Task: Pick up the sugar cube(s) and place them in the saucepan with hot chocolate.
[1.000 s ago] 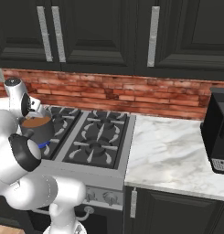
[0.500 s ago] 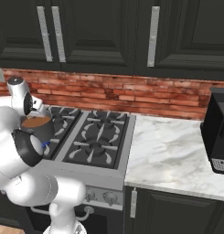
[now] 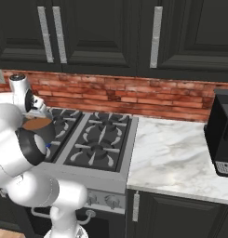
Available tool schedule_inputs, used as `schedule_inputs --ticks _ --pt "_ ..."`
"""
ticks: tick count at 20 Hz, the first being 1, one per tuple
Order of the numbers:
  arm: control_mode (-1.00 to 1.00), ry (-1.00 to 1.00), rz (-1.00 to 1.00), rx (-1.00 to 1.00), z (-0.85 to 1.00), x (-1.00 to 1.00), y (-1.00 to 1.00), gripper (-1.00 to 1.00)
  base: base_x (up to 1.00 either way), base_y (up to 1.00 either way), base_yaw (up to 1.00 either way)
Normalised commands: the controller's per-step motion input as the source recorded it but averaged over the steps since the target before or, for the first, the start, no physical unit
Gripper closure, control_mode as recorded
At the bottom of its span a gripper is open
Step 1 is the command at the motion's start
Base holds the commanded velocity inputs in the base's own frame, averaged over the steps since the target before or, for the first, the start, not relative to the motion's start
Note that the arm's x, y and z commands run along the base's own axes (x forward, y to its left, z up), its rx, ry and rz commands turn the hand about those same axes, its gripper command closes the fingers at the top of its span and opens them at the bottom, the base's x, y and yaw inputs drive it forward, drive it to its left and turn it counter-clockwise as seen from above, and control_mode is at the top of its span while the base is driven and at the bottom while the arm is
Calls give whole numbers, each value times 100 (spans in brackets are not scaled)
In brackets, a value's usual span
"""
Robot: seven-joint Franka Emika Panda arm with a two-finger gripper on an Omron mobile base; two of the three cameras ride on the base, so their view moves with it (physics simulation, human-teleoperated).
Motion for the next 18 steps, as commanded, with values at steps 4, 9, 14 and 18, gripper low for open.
schedule_inputs --ticks 4,9,14,18 --pt "-100 0 0 -3 23 -3 0 100 0 0 0" --pt "-100 3 -2 -5 20 0 0 100 0 0 0" --pt "-100 4 -1 -4 -2 24 0 100 0 0 0" --pt "-100 0 0 0 -7 3 0 100 0 0 0"
